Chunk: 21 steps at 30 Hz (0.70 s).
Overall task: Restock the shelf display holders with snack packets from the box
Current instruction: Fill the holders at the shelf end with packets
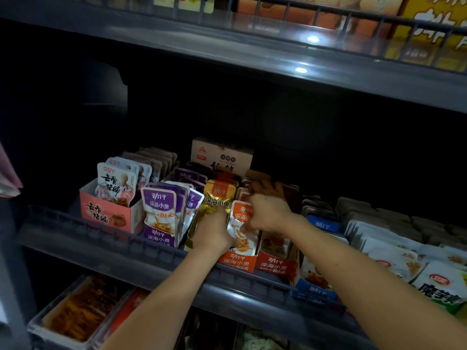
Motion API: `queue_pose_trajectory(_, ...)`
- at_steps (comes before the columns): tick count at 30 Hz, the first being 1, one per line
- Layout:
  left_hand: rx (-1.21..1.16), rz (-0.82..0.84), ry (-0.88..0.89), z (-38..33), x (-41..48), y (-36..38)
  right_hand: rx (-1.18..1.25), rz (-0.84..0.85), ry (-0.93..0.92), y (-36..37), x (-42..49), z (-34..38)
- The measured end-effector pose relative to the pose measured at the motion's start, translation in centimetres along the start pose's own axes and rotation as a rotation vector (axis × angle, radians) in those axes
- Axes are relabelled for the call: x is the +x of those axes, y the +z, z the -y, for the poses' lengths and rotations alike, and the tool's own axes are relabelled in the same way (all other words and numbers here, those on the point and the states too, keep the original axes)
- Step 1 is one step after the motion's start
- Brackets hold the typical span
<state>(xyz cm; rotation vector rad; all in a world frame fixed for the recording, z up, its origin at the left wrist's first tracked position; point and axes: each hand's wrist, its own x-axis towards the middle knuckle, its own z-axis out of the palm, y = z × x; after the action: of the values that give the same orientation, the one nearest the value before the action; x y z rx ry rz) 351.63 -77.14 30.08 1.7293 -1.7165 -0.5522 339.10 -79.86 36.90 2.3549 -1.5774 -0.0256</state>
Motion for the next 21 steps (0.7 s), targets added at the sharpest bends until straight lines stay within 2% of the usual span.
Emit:
queue_pose_trajectory(4, 0.003, 0.01, -0.033, -0.1, 0.0, 0.1, 0.055, 0.013, -0.009, 0.1, -0.1, -0.1)
queue_pose_trajectory(9, 0.058, 0.003, -0.044, -0.4, 0.0, 0.3, 0.28, 0.204, 0.092, -0.4, 0.2, -0.3)
queue_pose_trajectory(14, 0.09, 0.016, -0.063, -0.4, 0.1, 0.2, 0.301, 0.213, 0.113, -0.3, 0.9, -0.4)
queue_pose_trajectory(18, 0.089, 0.002, -0.063, -0.4, 0.0, 0.4, 0.201, 0.144, 0.122, 0.2, 0.8, -0.5)
queue_pose_trajectory(21, 0.053, 0.012, -0.067, -0.3, 0.0, 0.3, 0.263, 0.128, 0.118, 0.1, 0.4, -0.6)
